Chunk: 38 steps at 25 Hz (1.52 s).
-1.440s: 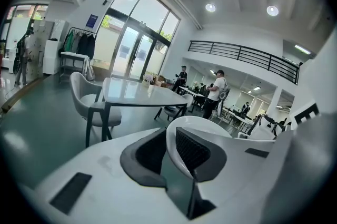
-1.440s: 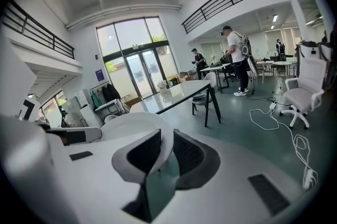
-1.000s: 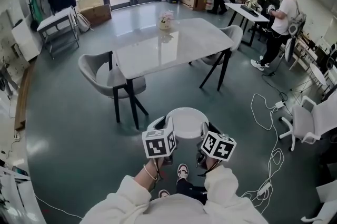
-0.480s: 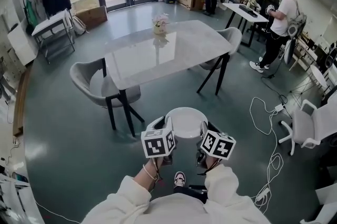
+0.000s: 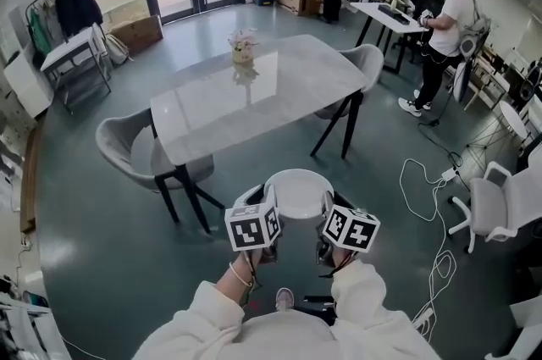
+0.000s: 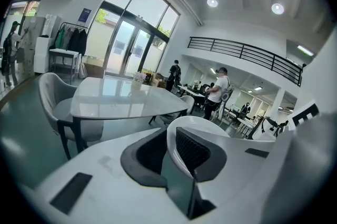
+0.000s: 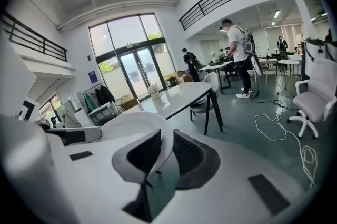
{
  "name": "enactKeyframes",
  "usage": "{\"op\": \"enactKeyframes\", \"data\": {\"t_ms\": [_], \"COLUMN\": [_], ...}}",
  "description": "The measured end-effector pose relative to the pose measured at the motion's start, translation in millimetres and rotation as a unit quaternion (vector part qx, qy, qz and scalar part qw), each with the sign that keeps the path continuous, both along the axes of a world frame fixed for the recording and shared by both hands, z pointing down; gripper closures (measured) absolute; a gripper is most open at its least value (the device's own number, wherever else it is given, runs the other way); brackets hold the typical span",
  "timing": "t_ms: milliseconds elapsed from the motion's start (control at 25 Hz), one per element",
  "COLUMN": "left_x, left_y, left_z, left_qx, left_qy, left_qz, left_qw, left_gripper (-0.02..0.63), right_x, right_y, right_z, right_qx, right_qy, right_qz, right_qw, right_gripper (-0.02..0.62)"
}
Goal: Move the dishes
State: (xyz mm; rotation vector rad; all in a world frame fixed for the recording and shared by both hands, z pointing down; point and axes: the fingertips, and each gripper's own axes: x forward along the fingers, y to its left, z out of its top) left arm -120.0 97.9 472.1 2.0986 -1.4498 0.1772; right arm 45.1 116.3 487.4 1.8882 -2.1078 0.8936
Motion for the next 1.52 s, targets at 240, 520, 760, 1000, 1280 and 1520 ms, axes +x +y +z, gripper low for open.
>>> {"op": "enactKeyframes", "data": {"t_ms": [240, 520, 760, 1000, 1280, 1520], "left_x": [26, 53, 64, 74, 75, 88], "left_y": [-30, -60, -74, -74, -77, -94], "left_z": [1, 2, 3, 6, 20, 19], "left_qx": [-0.004, -0.003, -0.005, -0.010, -0.024, -0.018], "left_qy": [-0.003, -0.007, -0.009, -0.012, -0.019, -0.015], "left_qz": [0.007, 0.012, 0.007, 0.008, 0.008, 0.020], "left_qw": [1.0000, 0.9999, 0.9999, 0.9998, 0.9995, 0.9995], "left_gripper": [0.554, 0.554, 0.554, 0.554, 0.554, 0.554], "right_x": [28, 53, 66, 75, 75, 89], "right_y": [-27, -56, -73, -73, -74, -86], "right_z": [-1, 4, 4, 8, 26, 21], "right_qx": [-0.004, -0.004, 0.002, -0.004, -0.017, -0.016], "right_qy": [0.002, -0.010, -0.017, -0.025, -0.037, -0.030], "right_qz": [0.009, 0.009, 0.004, 0.006, 0.006, 0.024], "right_qw": [1.000, 1.000, 1.000, 1.000, 0.999, 0.999], "right_gripper": [0.471, 0.471, 0.474, 0.474, 0.474, 0.474]}}
